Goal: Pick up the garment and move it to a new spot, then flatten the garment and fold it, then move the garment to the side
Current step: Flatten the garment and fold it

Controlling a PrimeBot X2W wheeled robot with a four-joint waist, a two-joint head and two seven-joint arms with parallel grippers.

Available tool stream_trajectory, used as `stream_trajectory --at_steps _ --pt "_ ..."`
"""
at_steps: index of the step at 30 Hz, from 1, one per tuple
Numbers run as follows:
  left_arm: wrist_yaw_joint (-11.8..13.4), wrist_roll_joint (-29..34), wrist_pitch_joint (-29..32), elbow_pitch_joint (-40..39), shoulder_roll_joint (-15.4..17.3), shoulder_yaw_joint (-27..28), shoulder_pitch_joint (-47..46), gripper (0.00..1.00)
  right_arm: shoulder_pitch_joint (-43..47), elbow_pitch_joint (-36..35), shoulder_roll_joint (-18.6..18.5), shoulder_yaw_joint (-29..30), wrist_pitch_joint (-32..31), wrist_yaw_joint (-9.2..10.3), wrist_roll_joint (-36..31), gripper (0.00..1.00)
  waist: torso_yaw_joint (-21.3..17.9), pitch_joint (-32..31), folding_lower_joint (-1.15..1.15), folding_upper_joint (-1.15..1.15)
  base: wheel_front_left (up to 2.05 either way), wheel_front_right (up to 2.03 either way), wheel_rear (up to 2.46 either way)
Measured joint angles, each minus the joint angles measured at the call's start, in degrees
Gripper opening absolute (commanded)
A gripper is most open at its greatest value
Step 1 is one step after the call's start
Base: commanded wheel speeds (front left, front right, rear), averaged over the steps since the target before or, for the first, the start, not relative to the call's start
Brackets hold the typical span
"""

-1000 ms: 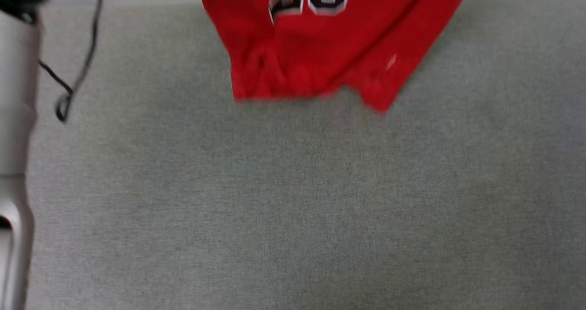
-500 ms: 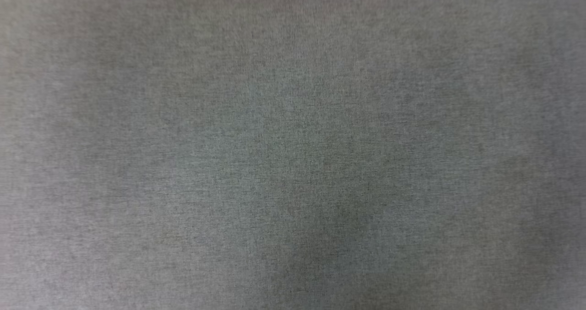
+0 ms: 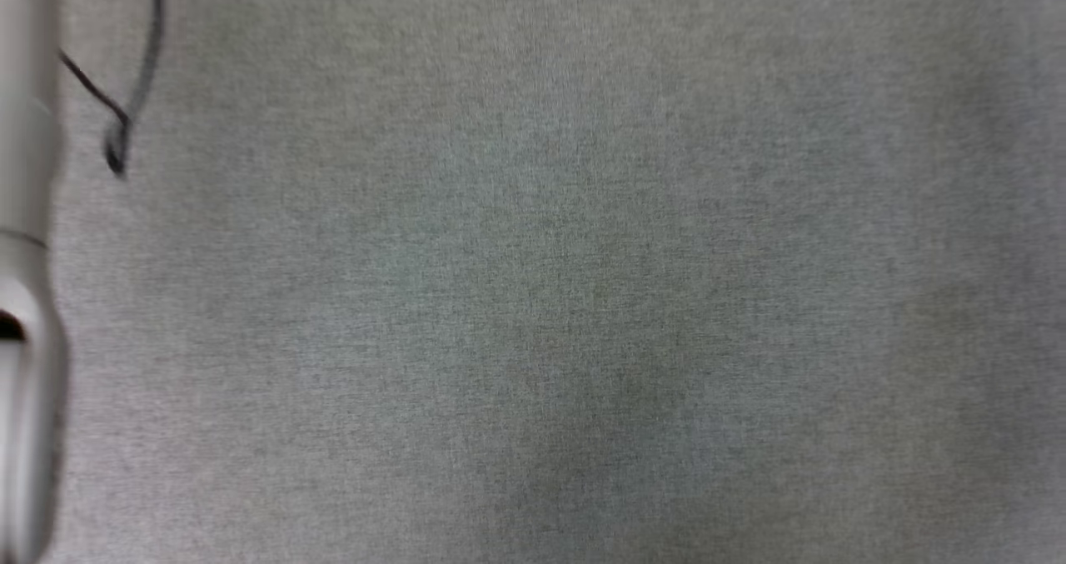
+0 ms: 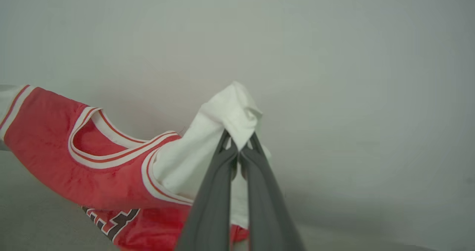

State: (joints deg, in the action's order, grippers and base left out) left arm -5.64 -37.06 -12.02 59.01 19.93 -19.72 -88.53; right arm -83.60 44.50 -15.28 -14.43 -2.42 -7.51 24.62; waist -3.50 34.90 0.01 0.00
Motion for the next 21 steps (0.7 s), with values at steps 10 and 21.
stream_trajectory --at_steps 10,21 --pt "-1.5 -4.2 -2.9 -0.9 -2.1 1.9 22.8 0.00 21.3 -1.4 -2.1 -6.6 5.1 0.00 7.7 0.00 0.4 -9.2 -0.01 0.00 0.00 0.00 0.00" --pt "2.4 -3.1 -3.0 -21.8 -3.1 9.0 58.7 0.00 49.6 -9.2 -3.8 -7.4 6.1 0.00 10.8 0.00 0.9 -22.6 -0.02 0.00 0.00 0.00 0.00"
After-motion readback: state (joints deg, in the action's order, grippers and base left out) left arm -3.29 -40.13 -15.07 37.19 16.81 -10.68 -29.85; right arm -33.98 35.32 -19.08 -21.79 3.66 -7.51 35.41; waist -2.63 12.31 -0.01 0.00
